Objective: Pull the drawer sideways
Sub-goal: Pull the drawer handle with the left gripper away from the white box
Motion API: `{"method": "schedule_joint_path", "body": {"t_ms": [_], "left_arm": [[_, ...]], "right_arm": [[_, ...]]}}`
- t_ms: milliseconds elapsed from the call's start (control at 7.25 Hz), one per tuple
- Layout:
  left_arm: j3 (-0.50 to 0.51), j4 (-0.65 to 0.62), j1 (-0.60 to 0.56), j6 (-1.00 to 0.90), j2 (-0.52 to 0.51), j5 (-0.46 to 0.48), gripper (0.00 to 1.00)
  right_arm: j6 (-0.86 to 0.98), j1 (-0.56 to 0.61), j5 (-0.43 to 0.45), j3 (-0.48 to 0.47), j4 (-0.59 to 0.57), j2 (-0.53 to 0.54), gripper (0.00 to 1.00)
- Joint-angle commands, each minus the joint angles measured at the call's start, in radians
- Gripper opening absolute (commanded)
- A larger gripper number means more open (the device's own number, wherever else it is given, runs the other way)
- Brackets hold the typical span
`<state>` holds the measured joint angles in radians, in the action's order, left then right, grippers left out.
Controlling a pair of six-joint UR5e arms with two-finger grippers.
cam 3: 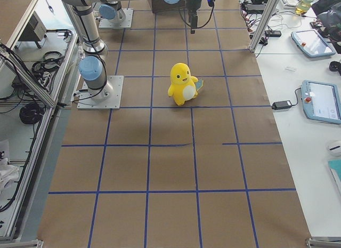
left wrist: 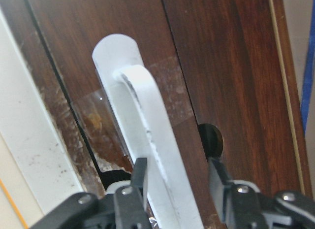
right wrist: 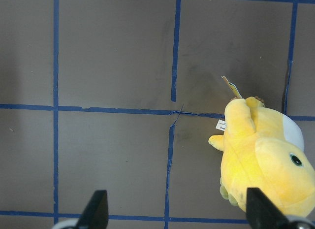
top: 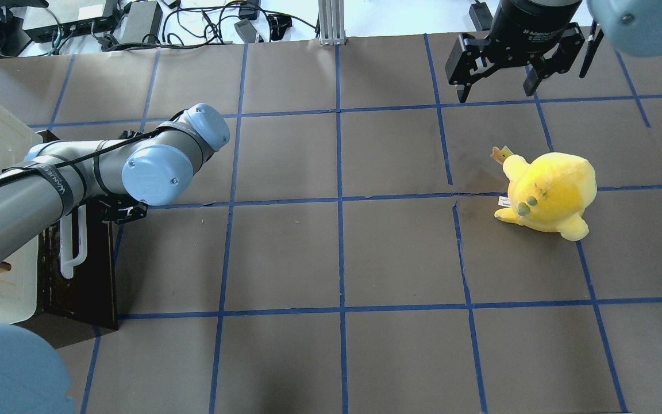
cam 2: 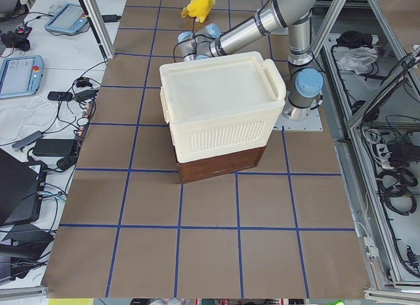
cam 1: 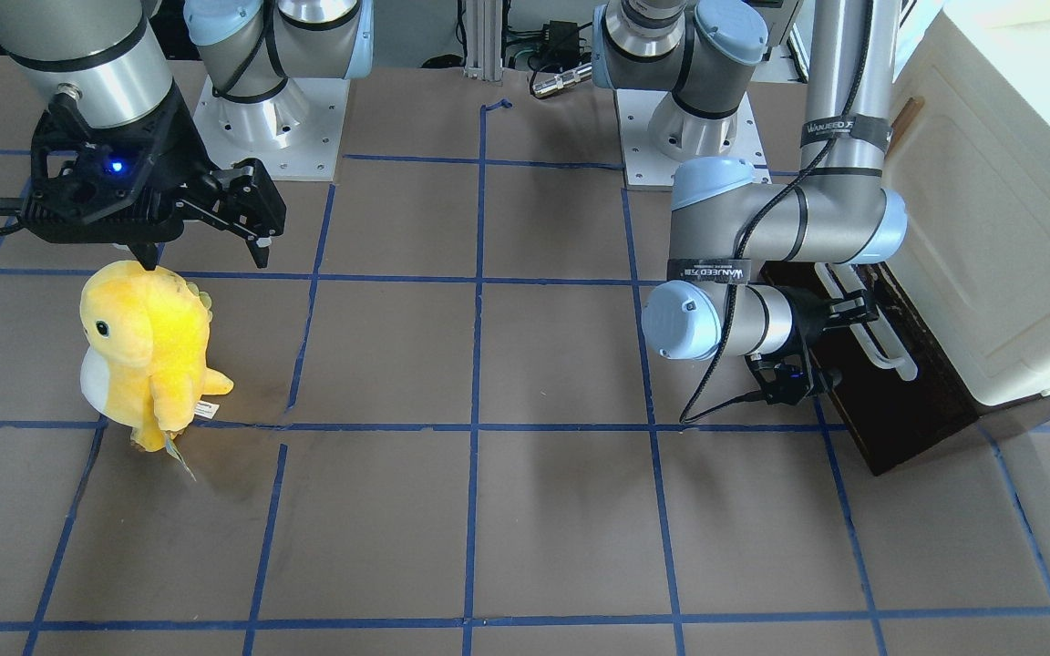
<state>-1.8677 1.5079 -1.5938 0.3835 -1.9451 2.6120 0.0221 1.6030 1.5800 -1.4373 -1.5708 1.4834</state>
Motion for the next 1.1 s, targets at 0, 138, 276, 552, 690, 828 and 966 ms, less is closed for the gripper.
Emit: {"method": "schedule_joint_path", "body": {"t_ms": [0,138,276,552,690,828,966], "left_arm": [[-0.002,0.002,0.0,0.003,-0.002,0.0,0.48],[-0.001,0.002,0.0,0.002,0.0,0.0,0.45],[-0.001,0.002,0.0,0.002,0.0,0.0,0.44],[-0.001,0.002,0.0,-0.002,0.0,-0.001,0.41],[0.001,0.002,0.0,-0.005,0.0,0.0,0.38],[0.001,0.002,0.0,-0.008,0.0,0.0,0.37],[0.001,0.002,0.0,-0.009,0.0,0.0,0.35]], "right_arm": [[-0.001,0.0,0.0,0.0,0.0,0.0,1.0],[-0.001,0.0,0.0,0.0,0.0,0.0,1.0],[-0.001,0.0,0.0,0.0,0.0,0.0,1.0],[-0.001,0.0,0.0,0.0,0.0,0.0,1.0],[-0.001,0.0,0.0,0.0,0.0,0.0,1.0],[-0.001,0.0,0.0,0.0,0.0,0.0,1.0],[-0.001,0.0,0.0,0.0,0.0,0.0,1.0]]}}
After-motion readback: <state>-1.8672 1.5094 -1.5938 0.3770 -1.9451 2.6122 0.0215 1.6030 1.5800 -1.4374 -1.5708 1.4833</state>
